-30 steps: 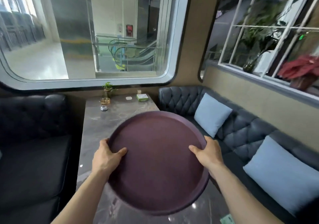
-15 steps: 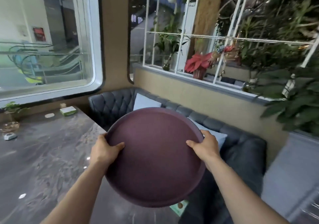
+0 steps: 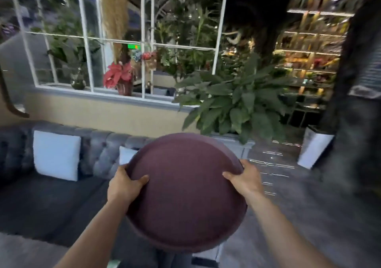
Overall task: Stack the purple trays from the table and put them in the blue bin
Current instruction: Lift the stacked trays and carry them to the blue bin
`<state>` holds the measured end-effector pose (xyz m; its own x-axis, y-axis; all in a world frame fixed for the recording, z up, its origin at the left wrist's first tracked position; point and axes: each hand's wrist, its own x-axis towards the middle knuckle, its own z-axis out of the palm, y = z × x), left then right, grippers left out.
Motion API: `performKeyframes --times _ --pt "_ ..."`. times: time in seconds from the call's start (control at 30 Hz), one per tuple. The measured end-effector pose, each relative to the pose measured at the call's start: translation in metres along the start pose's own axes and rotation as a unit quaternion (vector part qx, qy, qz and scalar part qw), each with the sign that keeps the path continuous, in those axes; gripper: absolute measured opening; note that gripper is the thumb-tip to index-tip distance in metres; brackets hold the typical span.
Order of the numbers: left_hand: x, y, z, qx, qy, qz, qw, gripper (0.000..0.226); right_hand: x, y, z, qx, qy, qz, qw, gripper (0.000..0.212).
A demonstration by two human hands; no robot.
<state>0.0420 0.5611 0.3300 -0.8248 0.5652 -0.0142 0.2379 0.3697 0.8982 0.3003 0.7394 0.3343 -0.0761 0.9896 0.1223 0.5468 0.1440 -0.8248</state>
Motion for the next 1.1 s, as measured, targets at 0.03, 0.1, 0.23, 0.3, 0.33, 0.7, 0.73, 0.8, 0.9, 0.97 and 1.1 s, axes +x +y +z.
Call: performKeyframes --times 0.03,0.1,0.23,0.3,0.33,0.7,0.73,0.8,0.9,0.97,1.1 --pt "-0.003 0.011 0.023 0.003 -0.016 0.011 1.000 0.074 0.008 0.014 -0.020 -0.001 0.014 0.007 1.000 0.045" --pt "-0.013 0.037 0.069 0.006 -0.049 0.032 0.998 0.072 0.023 0.046 -0.061 0.000 0.047 0.034 0.998 0.043" --pt "-0.037 0.080 0.158 -0.013 -0.129 0.062 0.990 0.066 0.034 0.103 -0.145 -0.016 0.123 0.075 0.989 0.055" --pt "-0.054 0.098 0.201 -0.011 -0.170 0.078 0.982 0.064 0.031 0.132 -0.186 -0.019 0.160 0.102 0.982 0.068" --pt "-0.063 0.107 0.221 -0.011 -0.189 0.087 0.978 0.063 0.025 0.143 -0.205 -0.020 0.177 0.116 0.977 0.073" --pt "-0.176 0.172 0.385 -0.039 -0.436 0.186 0.880 0.059 -0.099 0.216 -0.347 -0.055 0.406 0.270 0.871 0.077" --pt "-0.190 0.176 0.393 -0.042 -0.464 0.195 0.863 0.058 -0.116 0.215 -0.354 -0.062 0.432 0.282 0.855 0.076" --pt "-0.214 0.180 0.406 -0.049 -0.495 0.211 0.842 0.057 -0.145 0.213 -0.363 -0.077 0.460 0.303 0.831 0.071" --pt "-0.246 0.184 0.418 -0.045 -0.548 0.234 0.802 0.060 -0.189 0.210 -0.369 -0.084 0.506 0.338 0.789 0.067" --pt "-0.272 0.183 0.424 -0.040 -0.578 0.258 0.773 0.064 -0.223 0.209 -0.367 -0.078 0.544 0.355 0.757 0.071" --pt "-0.327 0.175 0.418 -0.026 -0.644 0.285 0.709 0.069 -0.295 0.199 -0.358 -0.080 0.593 0.395 0.697 0.068"
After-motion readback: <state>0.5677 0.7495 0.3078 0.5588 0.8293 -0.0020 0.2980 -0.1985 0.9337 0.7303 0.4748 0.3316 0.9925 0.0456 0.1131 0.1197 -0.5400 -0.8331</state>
